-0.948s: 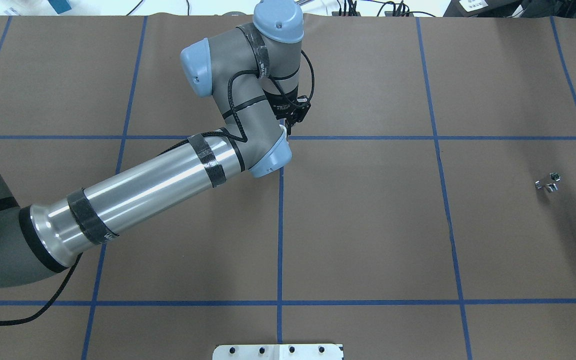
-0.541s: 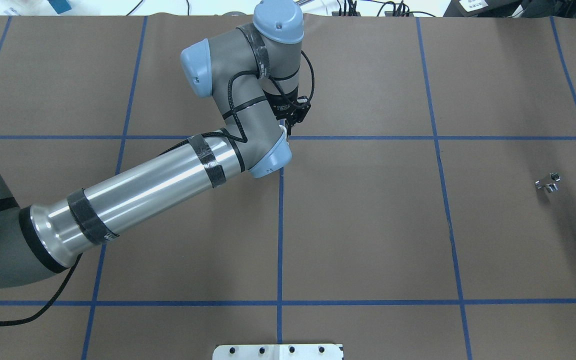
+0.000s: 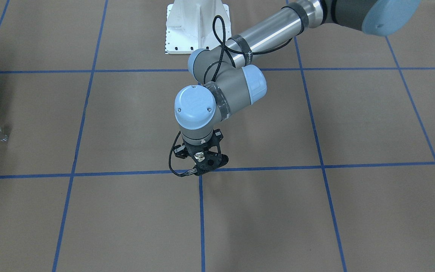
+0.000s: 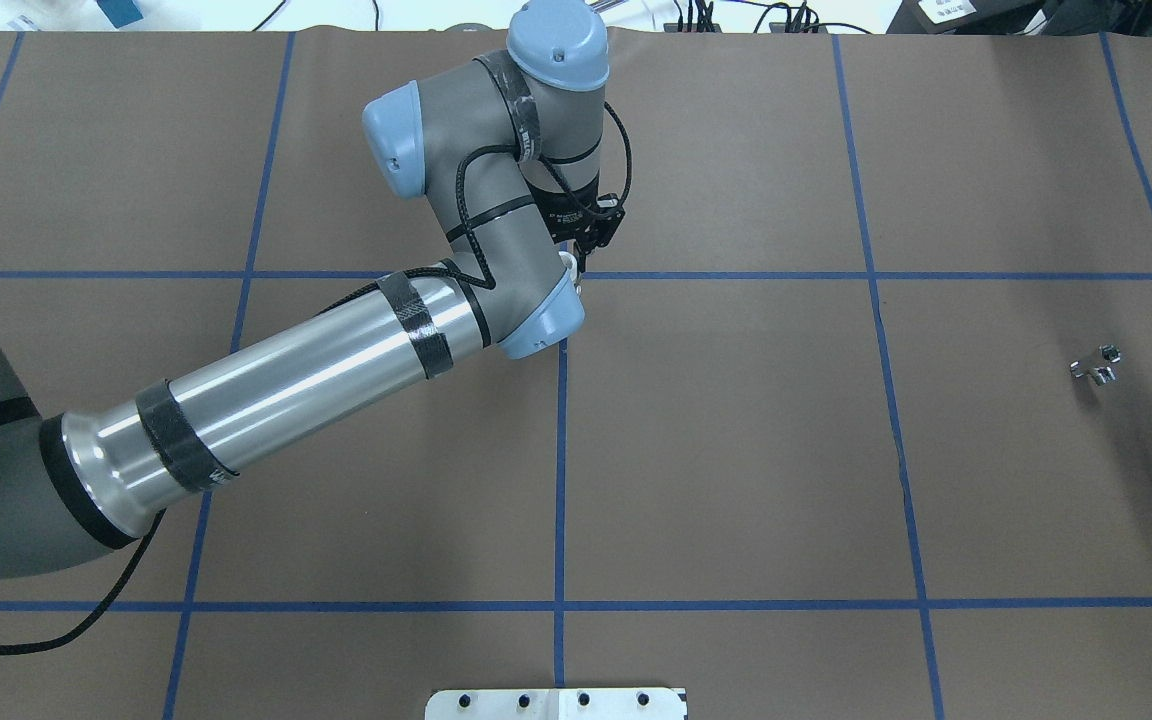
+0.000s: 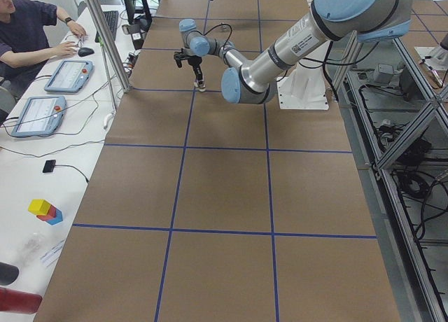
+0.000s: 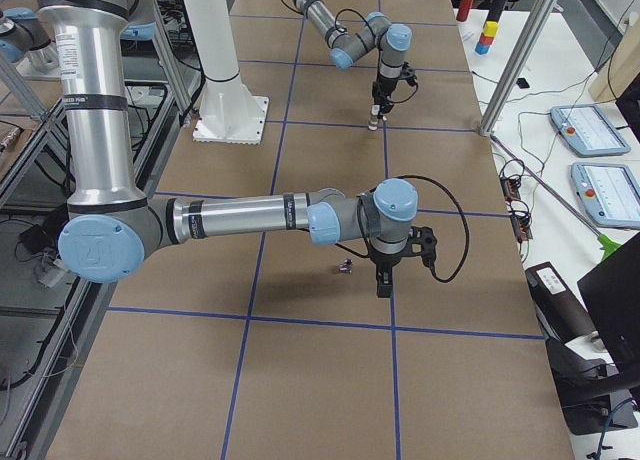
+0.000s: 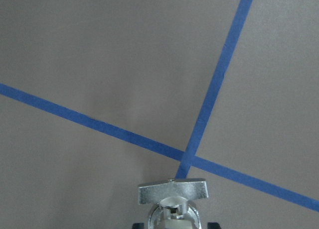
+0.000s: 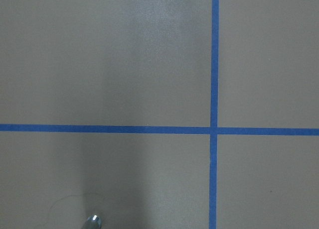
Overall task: Assemble PPR valve and pipe with both arms
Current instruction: 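Lower the white fitting upright at the table center with the left gripper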
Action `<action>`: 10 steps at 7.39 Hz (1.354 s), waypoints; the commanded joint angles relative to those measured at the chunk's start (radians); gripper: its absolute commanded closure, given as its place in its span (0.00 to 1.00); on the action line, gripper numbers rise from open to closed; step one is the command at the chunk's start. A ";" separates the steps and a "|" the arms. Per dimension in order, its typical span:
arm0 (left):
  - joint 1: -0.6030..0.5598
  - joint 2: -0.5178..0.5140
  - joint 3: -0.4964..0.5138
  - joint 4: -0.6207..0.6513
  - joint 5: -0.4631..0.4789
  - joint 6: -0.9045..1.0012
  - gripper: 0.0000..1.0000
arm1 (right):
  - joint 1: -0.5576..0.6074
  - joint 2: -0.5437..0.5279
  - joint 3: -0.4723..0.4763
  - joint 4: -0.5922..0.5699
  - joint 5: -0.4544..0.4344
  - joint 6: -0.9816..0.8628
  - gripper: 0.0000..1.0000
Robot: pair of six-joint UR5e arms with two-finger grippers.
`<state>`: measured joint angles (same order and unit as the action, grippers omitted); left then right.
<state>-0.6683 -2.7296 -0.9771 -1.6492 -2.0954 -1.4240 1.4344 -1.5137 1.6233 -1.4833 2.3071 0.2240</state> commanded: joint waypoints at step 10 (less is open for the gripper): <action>-0.019 0.014 -0.073 0.022 -0.006 -0.001 0.00 | 0.000 0.004 -0.005 0.000 -0.003 -0.015 0.00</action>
<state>-0.6736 -2.7163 -1.0181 -1.6424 -2.0968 -1.4274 1.4330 -1.5066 1.6096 -1.4834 2.3070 0.2152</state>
